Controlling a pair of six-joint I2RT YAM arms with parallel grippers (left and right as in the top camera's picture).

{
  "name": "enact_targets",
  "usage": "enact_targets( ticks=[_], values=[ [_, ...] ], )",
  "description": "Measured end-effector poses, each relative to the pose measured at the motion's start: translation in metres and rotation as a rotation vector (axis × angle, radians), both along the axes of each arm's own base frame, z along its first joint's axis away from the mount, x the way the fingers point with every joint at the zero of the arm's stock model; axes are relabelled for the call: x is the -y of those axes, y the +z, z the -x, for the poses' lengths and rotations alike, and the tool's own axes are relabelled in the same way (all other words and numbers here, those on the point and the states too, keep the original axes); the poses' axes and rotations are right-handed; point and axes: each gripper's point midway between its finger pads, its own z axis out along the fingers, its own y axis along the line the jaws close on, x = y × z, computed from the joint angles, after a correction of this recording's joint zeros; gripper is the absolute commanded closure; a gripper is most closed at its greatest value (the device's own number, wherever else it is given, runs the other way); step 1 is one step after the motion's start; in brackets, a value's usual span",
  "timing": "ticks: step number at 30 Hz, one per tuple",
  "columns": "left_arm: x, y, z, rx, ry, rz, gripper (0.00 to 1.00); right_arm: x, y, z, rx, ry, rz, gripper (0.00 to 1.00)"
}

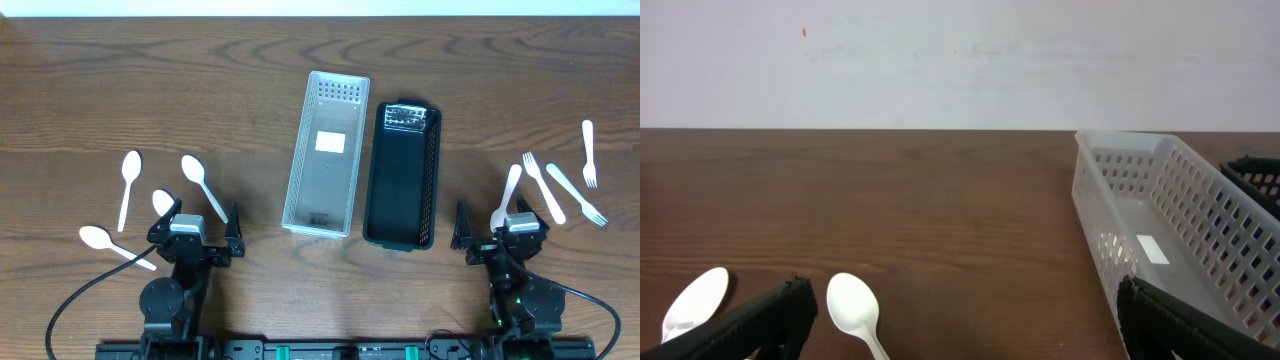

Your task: Pack container

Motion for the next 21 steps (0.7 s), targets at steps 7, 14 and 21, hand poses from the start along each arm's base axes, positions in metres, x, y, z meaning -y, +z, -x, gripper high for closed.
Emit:
enact_targets(
  ticks=[7,14,21],
  values=[
    [0.0000,0.0000,0.0000,0.000,0.000,0.000,0.02,0.0000,0.0000,0.0000,0.000,0.000,0.000,0.01],
    [0.0000,-0.0004,0.0001,-0.004,0.002,0.021,0.02,0.0000,-0.0003,0.0000,-0.004,-0.003,-0.037,0.01],
    [0.0015,-0.0037,0.0008,-0.085,0.001,0.069,0.02,0.0000,0.0012,-0.0010,-0.064,-0.009,-0.092,0.01]
  ],
)
